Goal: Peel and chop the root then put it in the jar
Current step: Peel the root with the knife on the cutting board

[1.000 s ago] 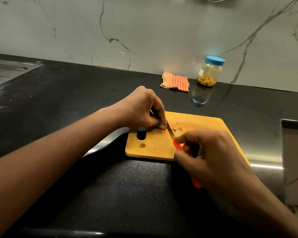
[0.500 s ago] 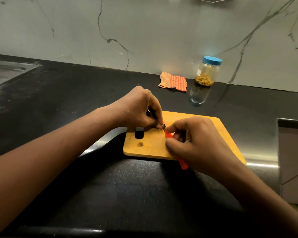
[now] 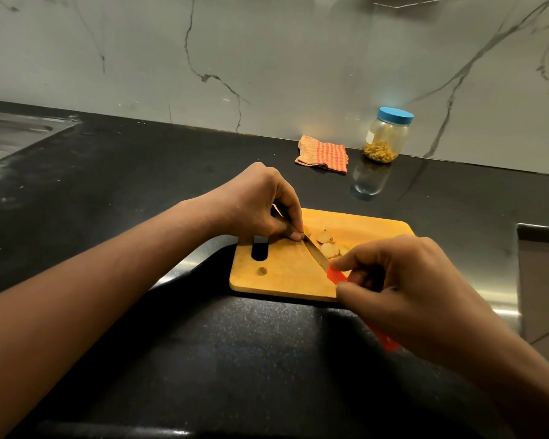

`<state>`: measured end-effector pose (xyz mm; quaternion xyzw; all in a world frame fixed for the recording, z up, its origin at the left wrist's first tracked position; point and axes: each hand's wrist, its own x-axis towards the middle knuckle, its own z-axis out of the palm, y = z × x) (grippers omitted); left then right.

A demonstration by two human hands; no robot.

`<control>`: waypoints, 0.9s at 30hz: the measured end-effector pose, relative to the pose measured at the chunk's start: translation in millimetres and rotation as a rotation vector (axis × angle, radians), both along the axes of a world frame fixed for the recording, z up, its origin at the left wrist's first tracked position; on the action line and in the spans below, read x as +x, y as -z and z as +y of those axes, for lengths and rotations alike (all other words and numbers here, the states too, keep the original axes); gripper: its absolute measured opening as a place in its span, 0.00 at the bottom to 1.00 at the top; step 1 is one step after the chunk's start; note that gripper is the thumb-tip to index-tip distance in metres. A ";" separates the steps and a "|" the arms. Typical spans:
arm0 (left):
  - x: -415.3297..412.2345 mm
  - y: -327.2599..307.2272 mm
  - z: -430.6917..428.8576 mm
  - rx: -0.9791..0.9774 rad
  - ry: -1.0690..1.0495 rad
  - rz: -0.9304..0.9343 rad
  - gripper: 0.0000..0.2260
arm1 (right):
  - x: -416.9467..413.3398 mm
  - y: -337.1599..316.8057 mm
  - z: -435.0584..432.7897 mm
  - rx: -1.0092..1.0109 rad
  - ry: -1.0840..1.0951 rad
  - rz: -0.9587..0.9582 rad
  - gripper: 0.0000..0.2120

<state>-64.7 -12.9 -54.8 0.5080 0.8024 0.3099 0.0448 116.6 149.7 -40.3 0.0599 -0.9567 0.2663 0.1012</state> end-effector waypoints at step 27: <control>-0.1 7.6 3.0 0.016 0.009 0.058 0.07 | -6.2 10.2 2.1 -0.097 0.096 0.030 0.10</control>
